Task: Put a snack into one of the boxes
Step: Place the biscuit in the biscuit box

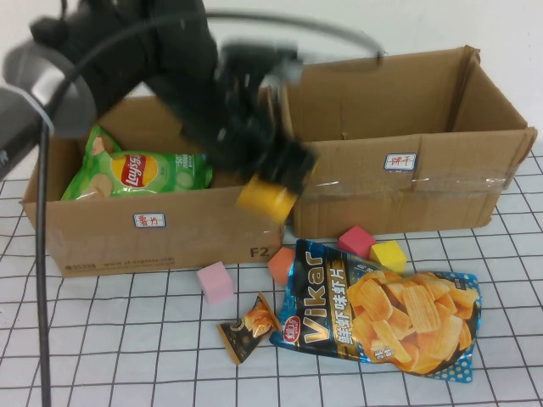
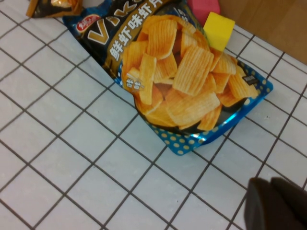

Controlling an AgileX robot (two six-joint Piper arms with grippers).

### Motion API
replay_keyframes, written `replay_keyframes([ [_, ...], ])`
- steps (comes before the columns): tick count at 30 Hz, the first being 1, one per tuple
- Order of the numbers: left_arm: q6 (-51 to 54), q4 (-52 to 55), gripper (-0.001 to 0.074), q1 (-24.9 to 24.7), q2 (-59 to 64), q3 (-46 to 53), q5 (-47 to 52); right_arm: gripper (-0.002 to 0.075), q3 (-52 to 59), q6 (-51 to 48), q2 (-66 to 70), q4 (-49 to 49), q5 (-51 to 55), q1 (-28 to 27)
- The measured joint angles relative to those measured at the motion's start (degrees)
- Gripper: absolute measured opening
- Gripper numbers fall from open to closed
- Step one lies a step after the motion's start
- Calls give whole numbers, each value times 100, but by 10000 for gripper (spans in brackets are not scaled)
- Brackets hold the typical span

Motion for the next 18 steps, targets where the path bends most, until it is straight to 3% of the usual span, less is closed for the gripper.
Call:
replay_keyframes([
  [6, 291, -841, 381, -12, 81, -364, -2847, -1, 0, -59, 0, 162, -54, 0],
  [12, 853, -1037, 384, -36, 733, -364, -4178, -1, 0, -92, 0, 197, -78, 0],
  [13, 922, -1039, 403, -36, 844, -364, -4276, -1, 0, -103, 0, 197, -78, 0],
  [17, 1180, -1049, 617, -63, 1232, -364, -4434, -1, 0, -125, 0, 197, -87, 0],
  [18, 1241, -1049, 640, -63, 1263, -364, -4399, -1, 0, -125, 0, 197, -87, 0],
])
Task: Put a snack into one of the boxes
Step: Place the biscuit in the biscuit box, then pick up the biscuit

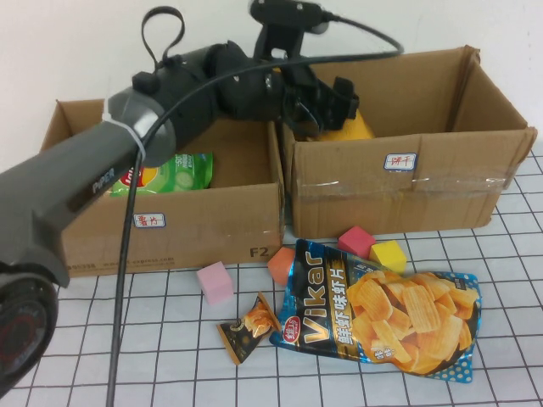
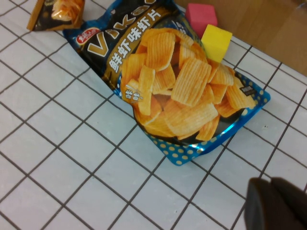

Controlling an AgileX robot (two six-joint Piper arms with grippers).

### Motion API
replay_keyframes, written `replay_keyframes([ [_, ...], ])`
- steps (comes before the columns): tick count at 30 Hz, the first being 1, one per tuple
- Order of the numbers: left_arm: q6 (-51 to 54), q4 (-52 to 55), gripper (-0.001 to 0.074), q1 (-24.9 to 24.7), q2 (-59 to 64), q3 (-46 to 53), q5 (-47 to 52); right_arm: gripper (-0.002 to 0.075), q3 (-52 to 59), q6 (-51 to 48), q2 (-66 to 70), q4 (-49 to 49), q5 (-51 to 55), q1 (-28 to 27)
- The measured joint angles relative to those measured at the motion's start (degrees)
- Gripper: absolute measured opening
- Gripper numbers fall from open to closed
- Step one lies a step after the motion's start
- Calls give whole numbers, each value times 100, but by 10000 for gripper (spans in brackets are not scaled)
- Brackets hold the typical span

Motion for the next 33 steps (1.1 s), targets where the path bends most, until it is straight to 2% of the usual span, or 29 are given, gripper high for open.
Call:
replay_keyframes([
  [3, 147, 0, 668, -9, 11, -65, 213, -1, 0, 0, 0, 0, 0, 0],
  [6, 188, 11, 596, 29, 11, -430, 924, -1, 0, 0, 0, 0, 0, 0],
  [14, 9, 1004, 172, 228, -124, -2281, 4487, -1, 0, -33, 0, 184, 0, 0],
  [18, -408, 1324, 38, 228, -266, -2451, 4928, -1, 0, -47, 0, 257, 0, 0],
  [24, -632, 2030, 4, -59, -534, -2341, 5013, -1, 0, -47, 0, 277, 23, 0],
  [25, -742, 2576, 1, -278, -752, -2078, 5013, -1, 0, -47, 0, 277, 23, 0],
  [28, -925, 3203, 0, -609, -1193, -1423, 5013, -1, 0, -47, 0, 277, 32, 0],
  [33, -1028, 3008, 0, -762, -1999, 195, 4993, -1, 0, -47, 0, 277, 32, 0],
])
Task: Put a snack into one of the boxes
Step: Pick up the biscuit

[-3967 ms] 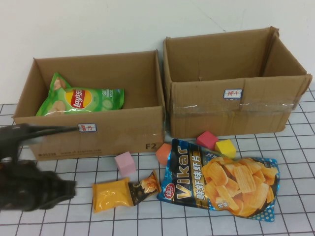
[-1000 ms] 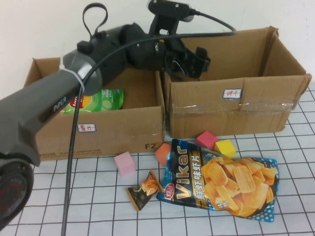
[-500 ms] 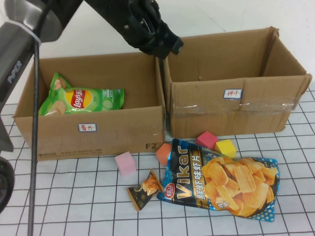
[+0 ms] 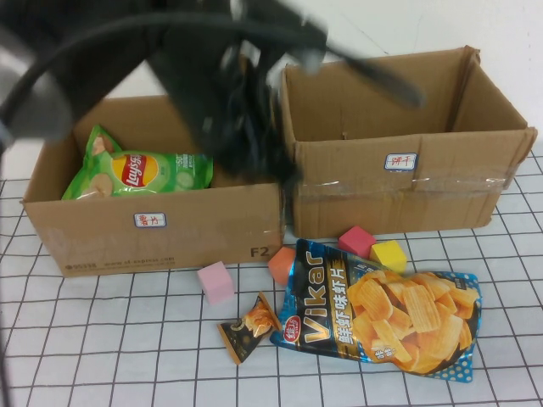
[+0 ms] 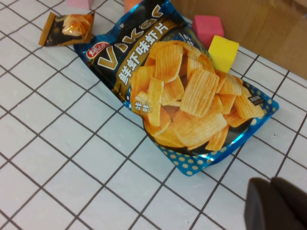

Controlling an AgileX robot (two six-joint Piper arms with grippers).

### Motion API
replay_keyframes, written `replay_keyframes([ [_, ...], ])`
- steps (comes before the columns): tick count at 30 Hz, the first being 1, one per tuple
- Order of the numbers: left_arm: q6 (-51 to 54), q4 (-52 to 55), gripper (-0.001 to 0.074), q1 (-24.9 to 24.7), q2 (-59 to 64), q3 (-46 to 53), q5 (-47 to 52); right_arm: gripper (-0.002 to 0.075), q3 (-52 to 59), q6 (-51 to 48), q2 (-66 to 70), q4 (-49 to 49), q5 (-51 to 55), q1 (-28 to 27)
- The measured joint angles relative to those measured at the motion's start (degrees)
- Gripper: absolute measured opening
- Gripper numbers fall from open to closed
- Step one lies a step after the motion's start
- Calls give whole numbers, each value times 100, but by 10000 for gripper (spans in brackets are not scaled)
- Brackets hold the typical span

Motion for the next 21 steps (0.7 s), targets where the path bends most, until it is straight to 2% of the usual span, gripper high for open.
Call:
replay_keyframes([
  [6, 0, -275, 0, 0, -663, 2300, -359, -1, 0, 0, 0, 26, -12, 0],
  [10, -48, -100, 2, 0, -761, 3426, -1240, -1, 0, 0, 0, 26, -95, 0],
  [12, -8, -78, 28, 0, -746, 3759, -1751, -1, 0, -4, 0, 34, -150, 0],
  [15, 119, -101, 141, 0, -633, 3957, -2447, -1, 0, -19, 0, 49, -215, 0],
  [19, 174, -150, 374, 0, -339, 3971, -3046, -1, 0, -57, 0, 49, -227, 0],
  [21, 174, -174, 465, 0, -139, 3971, -3260, -1, 0, -61, 0, 49, -237, 0],
])
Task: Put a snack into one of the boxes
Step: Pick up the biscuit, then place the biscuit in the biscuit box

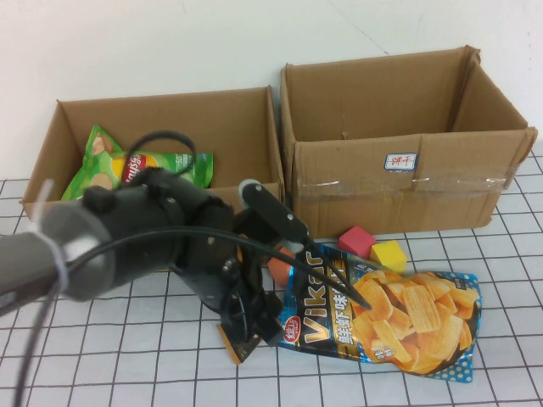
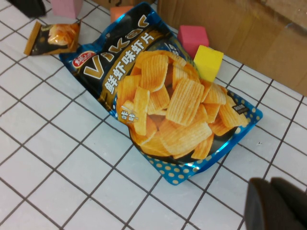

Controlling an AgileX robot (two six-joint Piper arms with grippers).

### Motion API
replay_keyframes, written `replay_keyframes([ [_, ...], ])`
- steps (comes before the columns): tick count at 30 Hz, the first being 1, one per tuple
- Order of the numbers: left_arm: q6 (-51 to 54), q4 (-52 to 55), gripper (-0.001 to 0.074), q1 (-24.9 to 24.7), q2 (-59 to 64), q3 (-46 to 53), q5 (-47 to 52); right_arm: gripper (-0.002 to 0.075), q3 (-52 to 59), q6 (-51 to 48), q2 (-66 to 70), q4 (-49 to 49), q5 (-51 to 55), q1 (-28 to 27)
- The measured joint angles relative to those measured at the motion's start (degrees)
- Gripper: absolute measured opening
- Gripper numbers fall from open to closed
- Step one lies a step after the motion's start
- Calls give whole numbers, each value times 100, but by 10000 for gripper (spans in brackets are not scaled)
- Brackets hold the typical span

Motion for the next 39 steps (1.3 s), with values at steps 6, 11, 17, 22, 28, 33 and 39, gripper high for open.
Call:
replay_keyframes([
  [6, 0, 76, 547, 0, 633, 0, -308, -1, 0, -21, 0, 0, 0, 0],
  [11, 0, 176, 550, 0, 1046, 0, -386, -1, 0, -29, 0, 0, 0, 0],
  [17, 0, 138, 485, 0, 1132, -13, -409, -1, 0, -52, 0, 0, 0, 0],
  [22, 0, 151, 310, -4, 1202, -323, 121, -1, 0, -64, 0, 4, 0, 0],
  [28, 0, 128, 208, -4, 1237, -1244, 1383, -1, 0, -64, 0, 14, 0, 0],
  [33, 163, -223, 206, -4, 1237, -2220, 2431, -1, 0, -64, 0, 14, 0, 0],
  [39, 548, -1237, 204, -4, 1237, -3769, 2946, -1, 0, -64, 0, 17, 0, 0],
])
